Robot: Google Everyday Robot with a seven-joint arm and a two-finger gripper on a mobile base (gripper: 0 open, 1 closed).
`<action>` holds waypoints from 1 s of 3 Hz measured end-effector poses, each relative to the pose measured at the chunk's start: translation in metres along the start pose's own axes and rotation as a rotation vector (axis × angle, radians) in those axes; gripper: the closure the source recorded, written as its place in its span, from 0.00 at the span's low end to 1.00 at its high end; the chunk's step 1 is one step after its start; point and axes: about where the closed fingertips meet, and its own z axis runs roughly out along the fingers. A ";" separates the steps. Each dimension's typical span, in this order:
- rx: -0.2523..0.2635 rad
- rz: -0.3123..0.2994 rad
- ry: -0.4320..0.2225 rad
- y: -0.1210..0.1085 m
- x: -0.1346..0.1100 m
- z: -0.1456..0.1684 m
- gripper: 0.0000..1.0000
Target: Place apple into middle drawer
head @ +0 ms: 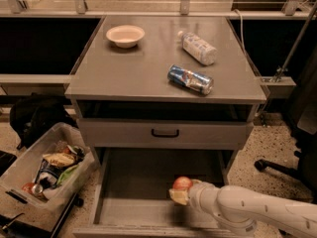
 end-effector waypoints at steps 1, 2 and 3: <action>-0.015 0.006 0.073 -0.009 0.029 0.039 1.00; -0.021 0.018 0.118 -0.017 0.048 0.062 1.00; -0.021 0.018 0.121 -0.018 0.050 0.063 1.00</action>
Offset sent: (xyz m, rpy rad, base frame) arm 0.0198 -0.0023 -0.1144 -0.0457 0.1669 0.0226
